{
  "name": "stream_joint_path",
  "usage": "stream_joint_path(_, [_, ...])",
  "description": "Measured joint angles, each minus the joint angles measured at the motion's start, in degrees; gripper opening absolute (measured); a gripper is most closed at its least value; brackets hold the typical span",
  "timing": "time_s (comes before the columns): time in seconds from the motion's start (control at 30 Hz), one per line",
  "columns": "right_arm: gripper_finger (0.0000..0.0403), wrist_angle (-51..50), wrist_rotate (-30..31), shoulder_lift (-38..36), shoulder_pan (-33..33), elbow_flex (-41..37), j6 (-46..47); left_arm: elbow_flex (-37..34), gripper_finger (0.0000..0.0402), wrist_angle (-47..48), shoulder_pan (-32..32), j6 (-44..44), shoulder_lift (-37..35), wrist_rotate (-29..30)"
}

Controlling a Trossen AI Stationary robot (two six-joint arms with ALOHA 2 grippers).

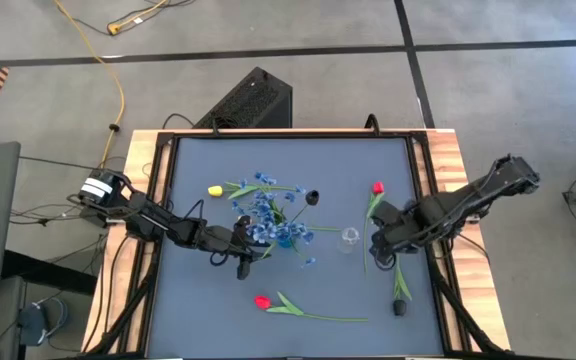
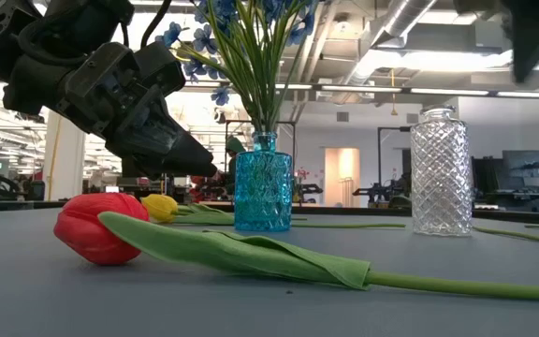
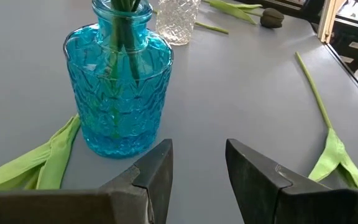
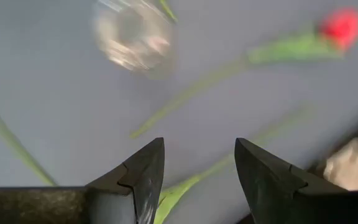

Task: Sort flowers into vase by color
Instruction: Put the black flower into the blue vase

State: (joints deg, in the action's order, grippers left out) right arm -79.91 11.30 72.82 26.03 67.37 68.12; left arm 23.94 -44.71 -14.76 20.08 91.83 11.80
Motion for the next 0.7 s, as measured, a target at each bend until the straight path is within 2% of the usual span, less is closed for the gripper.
stream_joint_path(0.1, [0.0220, 0.77, -3.83, 0.04, 1.86, -5.80, 10.25, 0.00, 0.0137, 0.49, -0.03, -0.25, 0.00, -0.01])
stream_joint_path(0.23, [0.0220, 6.15, -7.02, 0.04, 5.02, -13.52, 18.12, -0.01, 0.0137, 0.94, -0.08, -0.31, 0.00, -0.08])
stream_joint_path(0.4, [0.0220, 14.07, -7.03, 0.04, 8.03, -20.24, 26.28, 0.00, 0.0137, 1.88, -0.10, -0.31, 0.00, -1.03])
stream_joint_path(0.57, [0.0220, 14.66, -7.01, 0.04, 11.19, -25.06, 34.53, -0.02, 0.0137, 1.82, -0.10, -0.33, 0.00, -1.01])
stream_joint_path(0.7, [0.0220, 19.15, -6.97, 0.04, 12.77, -28.41, 37.09, 0.00, 0.0137, 1.77, -0.10, -0.33, 0.00, -0.99])
